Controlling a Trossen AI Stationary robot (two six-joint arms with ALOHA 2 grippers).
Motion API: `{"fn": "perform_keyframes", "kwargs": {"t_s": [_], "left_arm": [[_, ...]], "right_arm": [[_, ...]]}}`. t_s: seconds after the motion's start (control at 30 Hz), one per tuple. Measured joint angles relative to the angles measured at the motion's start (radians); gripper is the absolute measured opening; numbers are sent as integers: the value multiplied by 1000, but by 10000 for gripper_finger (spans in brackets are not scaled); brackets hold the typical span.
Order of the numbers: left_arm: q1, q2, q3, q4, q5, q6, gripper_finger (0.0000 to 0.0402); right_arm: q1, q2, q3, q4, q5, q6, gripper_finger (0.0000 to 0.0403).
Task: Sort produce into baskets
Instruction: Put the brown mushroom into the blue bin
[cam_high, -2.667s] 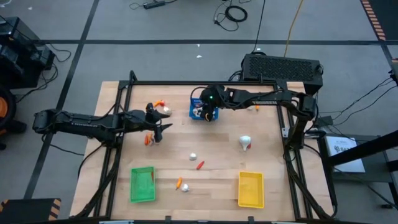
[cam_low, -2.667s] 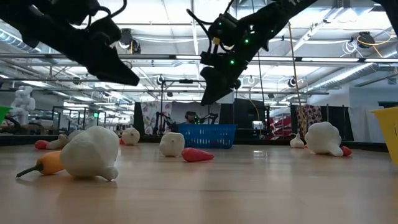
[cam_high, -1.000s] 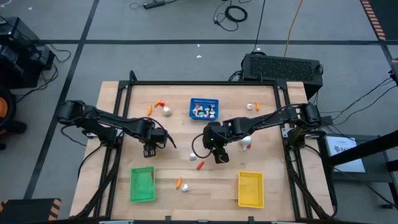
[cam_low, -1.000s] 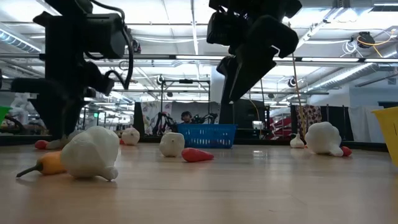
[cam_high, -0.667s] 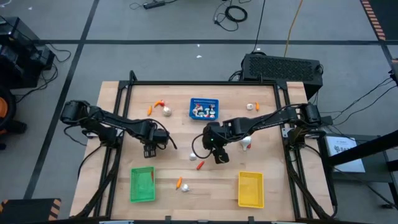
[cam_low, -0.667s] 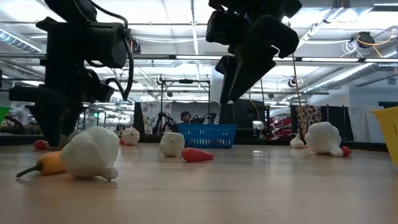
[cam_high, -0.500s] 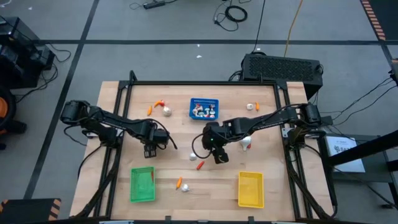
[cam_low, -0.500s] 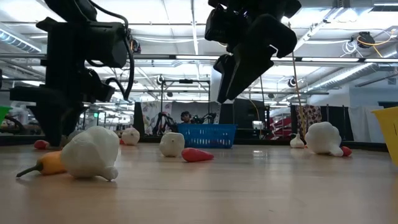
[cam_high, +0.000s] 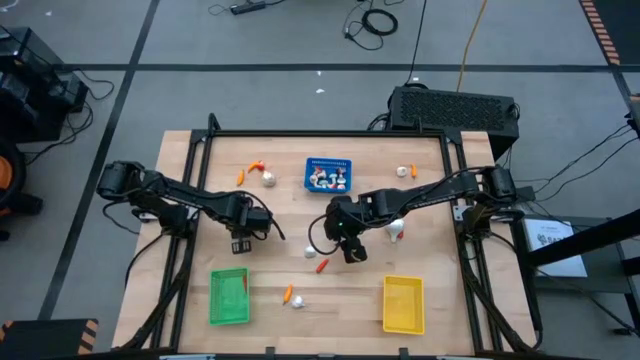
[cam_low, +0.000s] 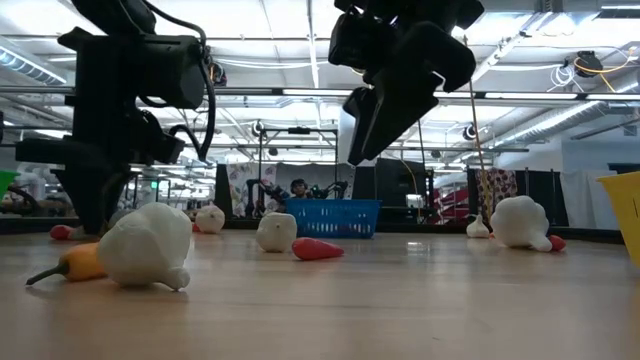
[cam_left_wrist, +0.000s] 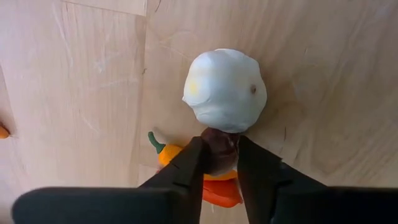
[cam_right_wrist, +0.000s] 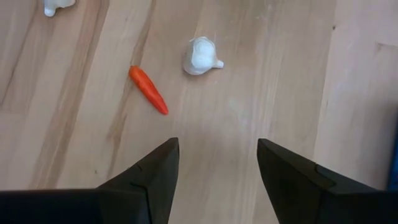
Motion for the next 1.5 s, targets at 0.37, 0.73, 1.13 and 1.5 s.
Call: {"fn": "perform_keyframes", "kwargs": {"t_s": [0.37, 0.73, 1.13, 1.5], "left_arm": [[0, 0, 189, -214, -137, 81, 79], [110, -1, 295, 133, -317, 515, 78], [345, 20, 297, 802, 126, 509, 78], [354, 278, 334, 906, 129, 470, 78]], "right_arm": [[11, 0, -7, -44, 6, 143, 208], [44, -6, -199, 25, 329, 263, 208], [74, -102, -200, 34, 550, 257, 208], [70, -363, -489, 260, 700, 239, 208]]}}
